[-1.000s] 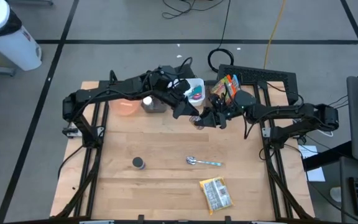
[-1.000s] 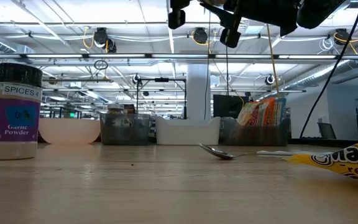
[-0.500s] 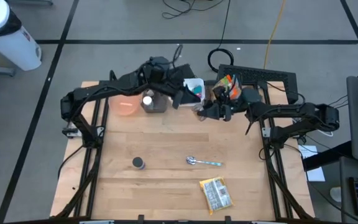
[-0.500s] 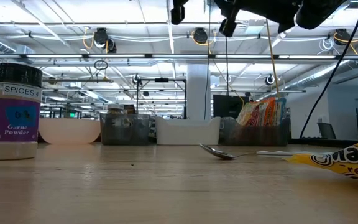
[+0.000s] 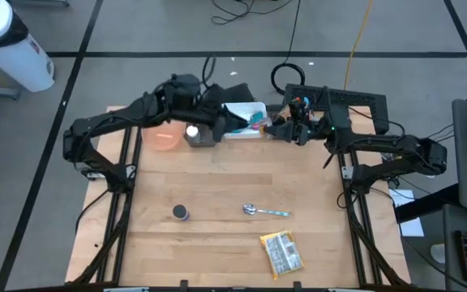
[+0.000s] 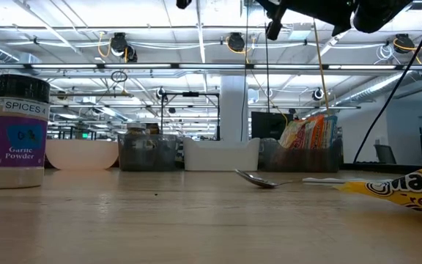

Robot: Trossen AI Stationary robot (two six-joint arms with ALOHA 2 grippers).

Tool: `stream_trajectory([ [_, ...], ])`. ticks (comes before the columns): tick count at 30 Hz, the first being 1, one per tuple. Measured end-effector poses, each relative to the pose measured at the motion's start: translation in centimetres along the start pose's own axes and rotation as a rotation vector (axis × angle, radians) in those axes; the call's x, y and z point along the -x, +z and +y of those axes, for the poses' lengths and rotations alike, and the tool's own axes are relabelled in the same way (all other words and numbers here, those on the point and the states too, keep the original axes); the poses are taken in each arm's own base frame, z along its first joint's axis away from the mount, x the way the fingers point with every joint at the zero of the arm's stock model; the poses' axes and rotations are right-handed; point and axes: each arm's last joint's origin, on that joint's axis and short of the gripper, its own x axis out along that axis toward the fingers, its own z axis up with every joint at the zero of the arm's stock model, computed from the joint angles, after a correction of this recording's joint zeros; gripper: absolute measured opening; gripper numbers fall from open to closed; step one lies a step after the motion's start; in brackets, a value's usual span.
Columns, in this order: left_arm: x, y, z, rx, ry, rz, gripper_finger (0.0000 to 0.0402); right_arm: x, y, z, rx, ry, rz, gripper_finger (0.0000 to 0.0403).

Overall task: Pick & Place Food Item
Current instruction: Put the brown seasoning bottle into the left black bin

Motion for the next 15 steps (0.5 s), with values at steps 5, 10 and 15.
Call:
stream_trajectory([
  [5, -1.2, -1.2, -1.6, -0.015, 0.028, -0.015, 0.0093, 0.2, 0.5, -0.1, 0.03, -0.005, -0.026, 0.0186],
  [10, -1.4, -1.5, -2.2, -0.022, 0.088, -0.053, 0.0093, 0.3, 0.7, -0.1, 0.05, 0.002, -0.031, 0.0186],
  [15, -1.7, -1.5, -2.1, -0.021, 0.092, -0.06, 0.0093, 0.5, 1.0, -0.3, 0.056, -0.007, -0.043, 0.0186],
])
